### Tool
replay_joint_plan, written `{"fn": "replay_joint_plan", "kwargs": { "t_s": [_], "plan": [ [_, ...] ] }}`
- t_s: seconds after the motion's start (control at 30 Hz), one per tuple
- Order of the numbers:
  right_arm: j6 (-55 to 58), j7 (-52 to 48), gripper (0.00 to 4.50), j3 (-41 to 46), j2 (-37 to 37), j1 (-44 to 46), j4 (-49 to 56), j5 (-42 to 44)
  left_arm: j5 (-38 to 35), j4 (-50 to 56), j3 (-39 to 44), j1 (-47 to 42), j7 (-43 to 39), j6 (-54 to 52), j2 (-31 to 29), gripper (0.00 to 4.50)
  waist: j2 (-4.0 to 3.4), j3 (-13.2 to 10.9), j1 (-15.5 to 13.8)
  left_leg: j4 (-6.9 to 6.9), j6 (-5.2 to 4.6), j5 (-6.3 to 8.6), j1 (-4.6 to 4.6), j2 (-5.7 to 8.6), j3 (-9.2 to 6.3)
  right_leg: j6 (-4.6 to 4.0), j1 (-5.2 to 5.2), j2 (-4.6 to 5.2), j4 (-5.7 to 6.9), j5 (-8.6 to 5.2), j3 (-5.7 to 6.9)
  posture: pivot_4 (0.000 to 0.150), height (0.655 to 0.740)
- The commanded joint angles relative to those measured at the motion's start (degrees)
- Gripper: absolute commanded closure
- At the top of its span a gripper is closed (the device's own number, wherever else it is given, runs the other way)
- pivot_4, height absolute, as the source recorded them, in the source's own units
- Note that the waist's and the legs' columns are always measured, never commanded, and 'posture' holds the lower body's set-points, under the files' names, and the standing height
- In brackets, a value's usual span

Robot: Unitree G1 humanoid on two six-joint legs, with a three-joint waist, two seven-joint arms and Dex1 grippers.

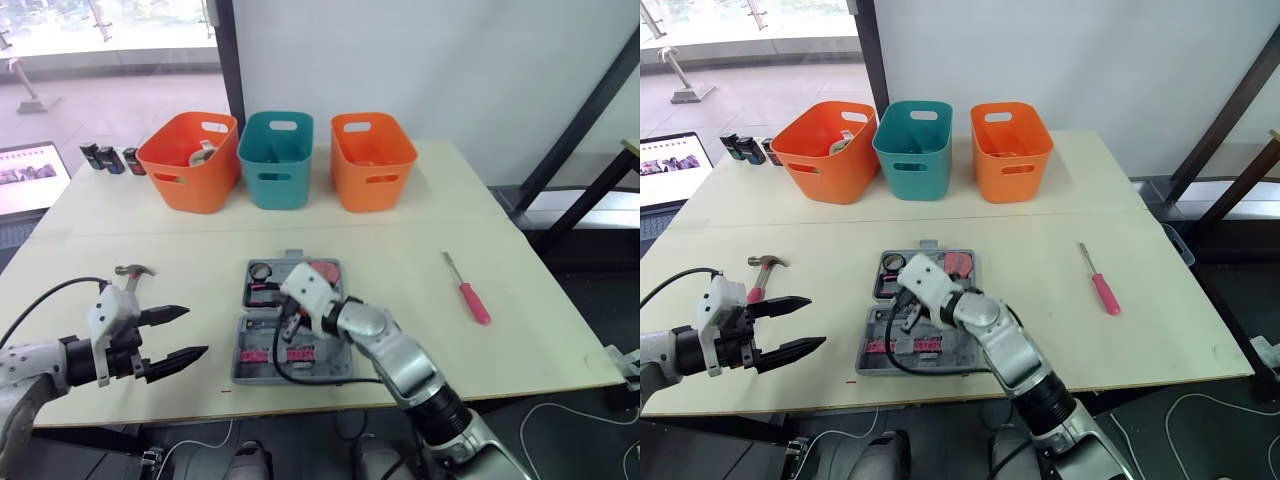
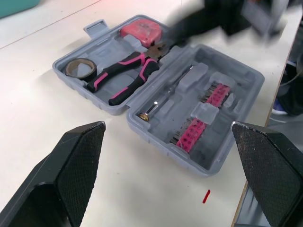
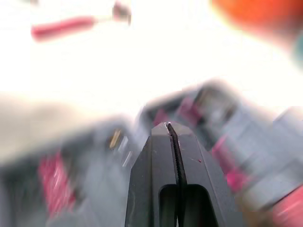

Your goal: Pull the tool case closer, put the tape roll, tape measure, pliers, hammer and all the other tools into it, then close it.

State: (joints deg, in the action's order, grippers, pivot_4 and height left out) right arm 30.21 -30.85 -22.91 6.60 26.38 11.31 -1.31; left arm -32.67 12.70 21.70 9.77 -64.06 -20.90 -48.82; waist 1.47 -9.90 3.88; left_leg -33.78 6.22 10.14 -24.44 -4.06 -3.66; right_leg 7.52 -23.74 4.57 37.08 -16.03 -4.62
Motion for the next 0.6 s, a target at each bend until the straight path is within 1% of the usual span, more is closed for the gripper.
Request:
{"fn": "replay_joint_plan", "kwargs": {
  "t_s": [0.03,0.07,0.13,0.23,0.27,0.3,0.33,0.37,0.4,0.43,0.47,0.57,0.6],
  "plan": [
    [5.84,-3.17,4.47,9.93,4.62,0.17,12.72,6.99,-1.09,-2.58,5.84,0.57,-0.34,0.16,-1.37,0.0,0.01,-0.01,-0.12,0.0,0.0,0.0,-0.01,0.0,0.0,0.0,-0.01,0.0,0.0,0.0,0.0,0.15,0.74],
    [8.0,-4.82,4.47,13.44,7.3,-0.7,15.61,9.47,-1.08,-3.72,7.38,1.06,-0.54,0.34,-1.71,0.0,0.03,-0.02,-0.29,-0.01,0.0,0.0,-0.02,0.0,0.0,0.0,-0.01,0.0,-0.01,0.0,0.0,0.15,0.74],
    [11.74,-9.23,4.47,21.09,15.36,-4.53,18.93,13.65,-0.52,-6.74,10.94,2.51,-1.1,1.47,-2.39,0.0,0.08,0.0,-0.82,-0.01,0.0,0.0,-0.04,0.0,0.01,-0.01,0.04,0.05,-0.12,-0.01,0.0,0.15,0.74],
    [11.57,-16.26,4.47,31.77,28.72,-14.16,16.91,16.24,2.99,-14.96,14.97,6.41,-3.65,6.85,-3.91,0.0,0.06,-0.02,-1.43,0.04,-0.01,0.04,0.01,0.0,0.05,-0.05,0.14,0.11,-0.49,0.0,0.01,0.15,0.74],
    [10.83,-18.31,4.24,35.24,32.21,-17.18,15.24,16.79,3.89,-18.18,16.14,7.16,-4.06,8.64,-4.28,0.0,0.01,-0.05,-1.48,0.08,-0.01,0.04,0.02,0.0,0.09,-0.09,0.15,0.14,-0.63,0.03,0.02,0.15,0.74],
    [10.97,-20.07,3.96,40.1,34.87,-19.86,12.16,18.28,4.76,-22.06,17.48,7.76,-4.23,10.41,-4.85,0.0,-0.01,-0.06,-1.46,0.12,-0.03,0.06,0.02,0.01,0.15,-0.13,0.18,0.16,-0.77,0.05,0.01,0.15,0.74],
    [11.03,-21.05,3.63,43.21,36.53,-21.55,10.02,19.74,5.27,-24.73,18.24,8.0,-4.42,11.71,-5.27,0.0,0.01,-0.08,-1.4,0.15,-0.05,0.07,0.01,0.01,0.2,-0.17,0.2,0.19,-0.88,0.08,-0.01,0.15,0.74],
    [10.09,-21.83,3.19,45.91,37.5,-23.11,8.15,20.92,5.7,-27.03,18.87,8.18,-4.59,12.83,-5.66,0.0,0.02,-0.08,-1.25,0.15,-0.07,0.08,0.01,0.01,0.2,-0.18,0.2,0.19,-0.94,0.09,-0.01,0.15,0.74],
    [8.53,-23.72,2.68,49.14,39.01,-25.86,6.08,21.58,6.54,-30.67,19.63,8.43,-4.76,14.44,-6.42,0.0,0.02,-0.08,-1.19,0.14,-0.07,0.09,0.01,0.01,0.23,-0.24,0.19,0.19,-0.96,0.13,-0.02,0.15,0.74],
    [7.25,-24.95,2.03,52.22,39.83,-28.17,4.56,22.21,7.34,-34.0,20.24,8.94,-5.09,15.87,-7.23,0.0,0.07,-0.08,-1.14,0.13,-0.07,0.09,0.01,0.01,0.23,-0.25,0.19,0.19,-0.96,0.14,-0.03,0.15,0.74],
    [6.3,-25.77,1.58,54.38,40.35,-29.91,3.59,22.79,7.89,-36.47,20.64,9.31,-5.46,17.07,-7.8,0.0,0.1,-0.08,-1.13,0.14,-0.06,0.09,0.04,0.0,0.23,-0.26,0.15,0.19,-0.96,0.14,-0.02,0.15,0.74],
    [0.77,-26.84,0.03,59.32,41.34,-35.4,-0.44,21.8,7.89,-42.84,21.95,9.64,-6.24,19.49,-8.94,0.0,0.13,-0.08,-1.05,0.18,-0.04,0.13,0.06,0.0,0.25,-0.26,-0.01,0.23,-1.05,0.14,-0.02,0.15,0.74],
    [-0.7,-26.99,0.03,60.38,41.47,-36.71,-1.49,21.59,7.83,-44.21,22.21,9.63,-6.45,20.03,-9.18,0.0,0.15,-0.08,-1.13,0.19,0.01,0.16,0.05,0.01,0.29,-0.26,-0.01,0.27,-1.06,0.14,-0.02,0.15,0.74]
  ]
}}
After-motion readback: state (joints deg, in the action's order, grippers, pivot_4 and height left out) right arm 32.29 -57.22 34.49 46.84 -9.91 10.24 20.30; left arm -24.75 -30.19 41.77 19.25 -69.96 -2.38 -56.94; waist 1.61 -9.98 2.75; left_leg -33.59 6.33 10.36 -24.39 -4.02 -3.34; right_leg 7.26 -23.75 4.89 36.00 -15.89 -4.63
